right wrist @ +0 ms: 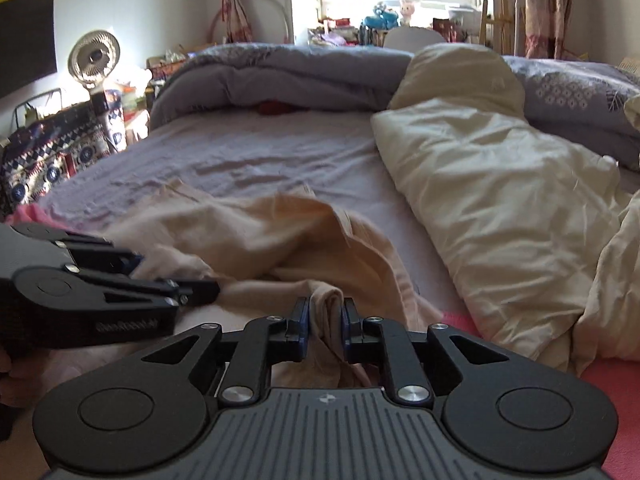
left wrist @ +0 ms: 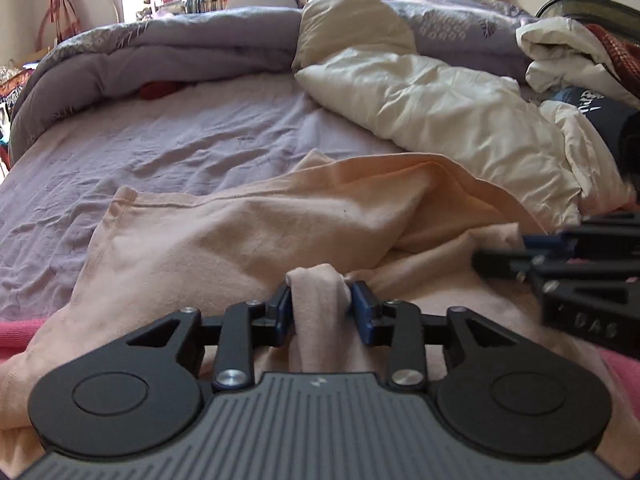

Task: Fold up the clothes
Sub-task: 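Open both grippers and drop the pants onto the bed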

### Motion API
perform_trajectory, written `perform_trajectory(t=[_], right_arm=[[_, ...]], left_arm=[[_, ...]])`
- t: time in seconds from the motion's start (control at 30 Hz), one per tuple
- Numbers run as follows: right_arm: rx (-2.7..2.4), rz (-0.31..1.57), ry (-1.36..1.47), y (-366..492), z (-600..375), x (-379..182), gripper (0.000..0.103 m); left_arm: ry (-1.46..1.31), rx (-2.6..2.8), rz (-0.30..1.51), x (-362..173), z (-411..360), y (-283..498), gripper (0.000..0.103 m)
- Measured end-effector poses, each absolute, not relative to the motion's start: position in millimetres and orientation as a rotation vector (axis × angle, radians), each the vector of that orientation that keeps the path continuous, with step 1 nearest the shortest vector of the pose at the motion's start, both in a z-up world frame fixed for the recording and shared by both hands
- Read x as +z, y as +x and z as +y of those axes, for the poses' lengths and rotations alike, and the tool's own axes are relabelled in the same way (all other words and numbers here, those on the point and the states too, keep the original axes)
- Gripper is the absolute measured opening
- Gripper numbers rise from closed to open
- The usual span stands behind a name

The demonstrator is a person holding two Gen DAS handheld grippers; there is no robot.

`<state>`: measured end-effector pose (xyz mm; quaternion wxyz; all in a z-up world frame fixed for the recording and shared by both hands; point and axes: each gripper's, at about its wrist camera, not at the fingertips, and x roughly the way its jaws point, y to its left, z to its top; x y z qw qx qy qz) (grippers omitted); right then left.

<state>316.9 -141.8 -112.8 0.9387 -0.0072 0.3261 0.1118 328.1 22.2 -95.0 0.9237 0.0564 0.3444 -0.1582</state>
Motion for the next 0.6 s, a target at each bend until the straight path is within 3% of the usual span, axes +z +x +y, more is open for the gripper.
perform_trajectory(t=[0.07,0.17,0.27,0.33,0.43,0.53,0.6], right_arm=[[0.233,0.667,0.036,312,-150,-110,0.027],[0.229,0.623,0.156,291,-177,-73,0.061],[0.237,0.5,0.208,254,-207,-25,0.078],[0.235,0.42,0.159,217,-222,7,0.081],[0.231,0.315,-0.088,150,-216,32,0.081],[0.306,0.29,-0.407,80,-178,19,0.081],[0.374,0.304,-0.549,46,-152,3,0.081]], left_arm=[[0.033,-0.318,0.731,-82,36,333,0.047],[-0.082,-0.22,0.75,-53,64,344,0.051],[-0.233,-0.075,0.744,-25,108,343,0.049],[-0.273,0.014,0.74,-9,131,332,0.047],[-0.047,-0.006,0.659,18,131,286,0.047],[0.215,-0.16,0.564,32,124,202,0.052],[0.207,-0.29,0.555,35,128,136,0.052]])
